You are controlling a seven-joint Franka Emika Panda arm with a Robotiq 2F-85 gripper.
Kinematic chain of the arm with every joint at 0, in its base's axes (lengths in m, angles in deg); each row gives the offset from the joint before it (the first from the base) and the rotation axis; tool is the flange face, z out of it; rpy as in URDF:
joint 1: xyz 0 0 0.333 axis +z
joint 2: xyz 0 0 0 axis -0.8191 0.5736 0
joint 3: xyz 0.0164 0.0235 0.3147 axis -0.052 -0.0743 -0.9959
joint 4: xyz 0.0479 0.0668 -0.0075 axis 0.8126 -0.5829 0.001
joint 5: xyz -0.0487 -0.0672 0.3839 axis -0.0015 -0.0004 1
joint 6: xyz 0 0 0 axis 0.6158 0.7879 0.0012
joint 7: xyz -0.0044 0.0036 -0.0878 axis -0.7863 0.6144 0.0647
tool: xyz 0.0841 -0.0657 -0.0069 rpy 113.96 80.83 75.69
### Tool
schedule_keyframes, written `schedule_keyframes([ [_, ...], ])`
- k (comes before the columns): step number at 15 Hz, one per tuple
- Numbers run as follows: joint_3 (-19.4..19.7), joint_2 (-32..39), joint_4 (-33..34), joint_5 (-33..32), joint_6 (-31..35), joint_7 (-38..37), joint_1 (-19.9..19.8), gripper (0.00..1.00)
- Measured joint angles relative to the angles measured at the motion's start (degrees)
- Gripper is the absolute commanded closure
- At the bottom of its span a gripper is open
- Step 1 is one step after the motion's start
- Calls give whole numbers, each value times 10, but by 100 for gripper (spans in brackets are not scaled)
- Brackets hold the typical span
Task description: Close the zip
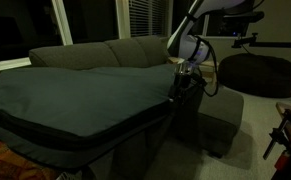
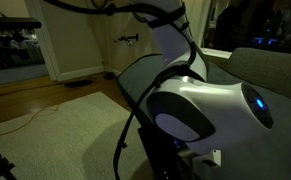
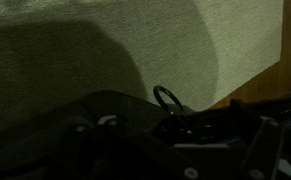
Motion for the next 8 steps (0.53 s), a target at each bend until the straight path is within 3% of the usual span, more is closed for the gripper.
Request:
schedule_keyframes([
  [8, -9, -20, -26, -1, 3, 0, 1, 0],
])
